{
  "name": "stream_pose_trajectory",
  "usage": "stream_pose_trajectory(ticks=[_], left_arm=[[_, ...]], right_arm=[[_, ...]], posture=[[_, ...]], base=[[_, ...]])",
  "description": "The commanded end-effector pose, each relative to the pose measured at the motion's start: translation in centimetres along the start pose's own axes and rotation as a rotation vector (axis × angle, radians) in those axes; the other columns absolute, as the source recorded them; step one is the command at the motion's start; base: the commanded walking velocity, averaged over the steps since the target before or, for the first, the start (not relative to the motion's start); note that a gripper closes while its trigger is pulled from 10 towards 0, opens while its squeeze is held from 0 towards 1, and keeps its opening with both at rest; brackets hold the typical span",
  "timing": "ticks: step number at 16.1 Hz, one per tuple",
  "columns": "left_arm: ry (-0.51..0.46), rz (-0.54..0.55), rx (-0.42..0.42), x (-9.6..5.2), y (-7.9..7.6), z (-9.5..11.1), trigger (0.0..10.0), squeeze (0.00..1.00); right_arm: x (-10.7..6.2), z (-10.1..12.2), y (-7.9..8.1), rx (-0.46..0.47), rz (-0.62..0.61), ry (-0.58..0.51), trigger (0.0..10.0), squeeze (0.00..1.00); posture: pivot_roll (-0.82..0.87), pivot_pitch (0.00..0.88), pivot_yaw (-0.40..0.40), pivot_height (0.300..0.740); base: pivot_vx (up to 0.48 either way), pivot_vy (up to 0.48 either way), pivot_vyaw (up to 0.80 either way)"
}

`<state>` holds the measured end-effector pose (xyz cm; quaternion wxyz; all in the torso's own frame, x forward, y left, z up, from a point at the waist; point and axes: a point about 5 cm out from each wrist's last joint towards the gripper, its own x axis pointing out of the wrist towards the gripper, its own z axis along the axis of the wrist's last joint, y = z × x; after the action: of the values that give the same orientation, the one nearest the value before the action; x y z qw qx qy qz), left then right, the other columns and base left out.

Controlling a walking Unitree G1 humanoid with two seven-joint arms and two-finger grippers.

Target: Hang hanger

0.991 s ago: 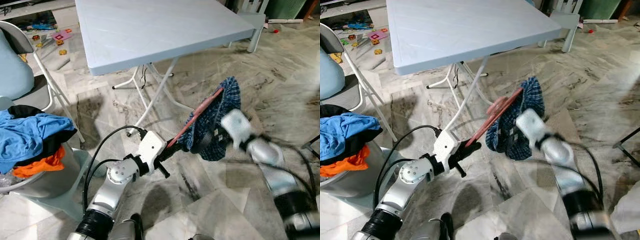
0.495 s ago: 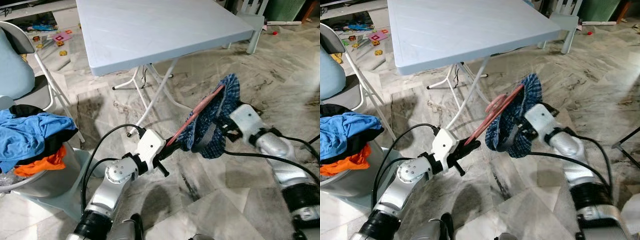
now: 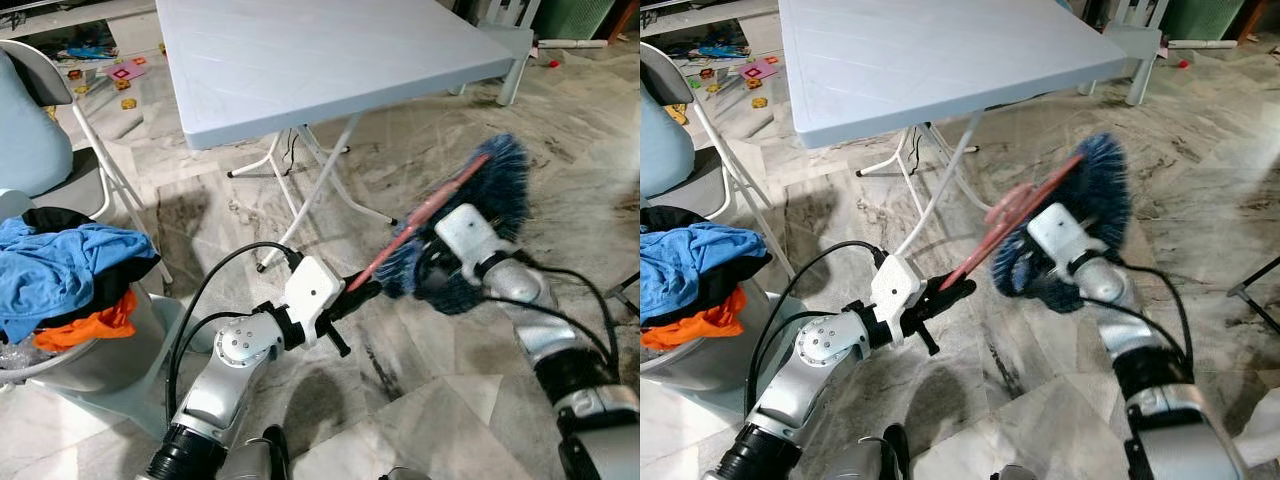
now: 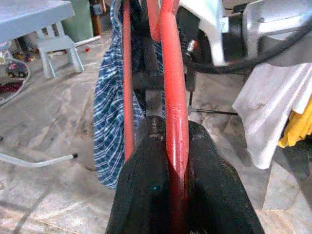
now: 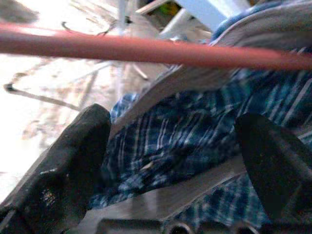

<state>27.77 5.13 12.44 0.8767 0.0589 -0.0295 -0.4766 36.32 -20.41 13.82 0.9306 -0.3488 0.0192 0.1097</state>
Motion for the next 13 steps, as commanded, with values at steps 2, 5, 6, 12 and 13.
stream_pose_trajectory(ticks=[2, 5, 6, 12, 13], left_arm=[[-0.008, 0.011, 0.001, -0.5, 0.1, 0.2, 0.0, 0.0], [0.011, 0.036, -0.003, -0.6, 0.4, -0.3, 0.0, 0.0], [0.01, 0.046, -0.004, -0.5, 0.5, -0.3, 0.0, 0.0], [0.011, 0.102, 0.0, -0.8, 1.5, -0.2, 0.0, 0.0], [0.009, 0.098, 0.0, -0.8, 1.4, -0.2, 0.0, 0.0]], right_arm=[[-0.2, 0.2, 0.2, 0.02, 0.045, -0.027, 10.0, 0.0], [-1.4, 0.1, 2.0, 0.072, 0.265, -0.092, 10.0, 0.0], [-2.2, -0.3, 2.4, 0.075, 0.338, -0.097, 10.0, 0.0], [-5.1, -3.4, -0.5, 0.124, 0.352, 0.003, 10.0, 0.0], [-4.9, -3.5, -1.0, 0.14, 0.297, 0.016, 10.0, 0.0]], posture=[[-0.05, 0.155, 0.001, 0.74], [-0.06, 0.159, 0.002, 0.74], [-0.06, 0.159, 0.002, 0.74], [-0.07, 0.16, 0.007, 0.74], [-0.07, 0.159, 0.009, 0.74]], base=[[0.0, 0.0, 0.0], [0.0, 0.0, 0.0], [0.0, 0.0, 0.0], [0.0, 0.0, 0.0], [0.0, 0.0, 0.0]])
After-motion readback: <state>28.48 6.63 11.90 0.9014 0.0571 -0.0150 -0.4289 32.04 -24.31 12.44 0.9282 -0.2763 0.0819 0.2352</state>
